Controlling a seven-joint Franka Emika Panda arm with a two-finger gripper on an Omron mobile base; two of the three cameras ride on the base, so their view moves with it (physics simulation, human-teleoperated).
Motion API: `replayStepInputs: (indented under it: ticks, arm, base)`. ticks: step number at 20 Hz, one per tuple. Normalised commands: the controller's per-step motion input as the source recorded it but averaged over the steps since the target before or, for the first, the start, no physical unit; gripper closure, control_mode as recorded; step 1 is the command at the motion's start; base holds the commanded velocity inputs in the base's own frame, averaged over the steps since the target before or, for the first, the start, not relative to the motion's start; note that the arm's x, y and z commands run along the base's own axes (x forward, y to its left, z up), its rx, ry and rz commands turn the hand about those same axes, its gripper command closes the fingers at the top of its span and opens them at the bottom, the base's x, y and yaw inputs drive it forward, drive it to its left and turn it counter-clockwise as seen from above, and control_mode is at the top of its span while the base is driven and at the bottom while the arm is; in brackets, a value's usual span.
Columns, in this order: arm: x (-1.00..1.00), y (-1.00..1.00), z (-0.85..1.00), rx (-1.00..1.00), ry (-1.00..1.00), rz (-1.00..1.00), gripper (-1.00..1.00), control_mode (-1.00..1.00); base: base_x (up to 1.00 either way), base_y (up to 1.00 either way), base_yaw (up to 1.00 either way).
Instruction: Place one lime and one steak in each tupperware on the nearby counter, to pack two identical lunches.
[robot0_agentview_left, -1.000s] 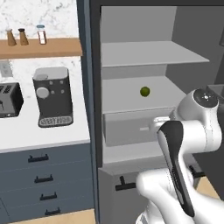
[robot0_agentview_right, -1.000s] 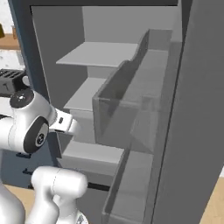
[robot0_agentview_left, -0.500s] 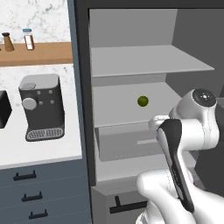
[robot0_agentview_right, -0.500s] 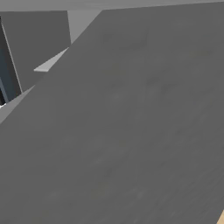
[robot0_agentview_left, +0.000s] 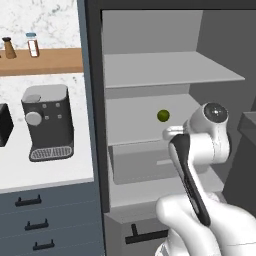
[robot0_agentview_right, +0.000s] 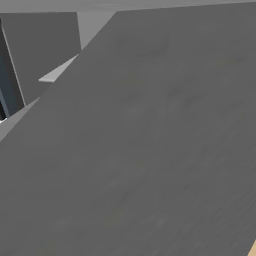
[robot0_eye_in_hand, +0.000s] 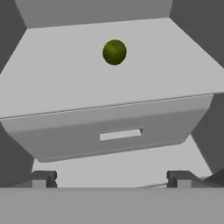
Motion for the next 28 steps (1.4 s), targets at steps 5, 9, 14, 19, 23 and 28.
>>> replayStepInputs:
  ticks: [5, 9, 14, 19, 23, 28]
  arm:
    - [0.62, -0.14, 0.00, 0.00, 0.03, -0.10, -1.00, -1.00]
    - [0.61, -0.12, 0.00, 0.00, 0.02, -0.05, -1.00, -1.00]
    - [0.75, -0.04, -0.15, 0.00, 0.00, -0.02, -1.00, -1.00]
    - [0.70, 0.00, -0.27, 0.00, 0.00, 0.00, -1.00, -1.00]
    - [0.57, -0.09, -0.15, 0.00, 0.00, 0.00, -1.00, -1.00]
    - [0.27, -0.27, 0.00, 0.00, 0.00, -0.06, -1.00, -1.00]
  base:
    - [0.00, 0.00, 0.00]
    - [0.00, 0.00, 0.00]
    - [0.00, 0.00, 0.00]
    - [0.00, 0.00, 0.00]
    - [0.00, 0.00, 0.00]
    - [0.00, 0.00, 0.00]
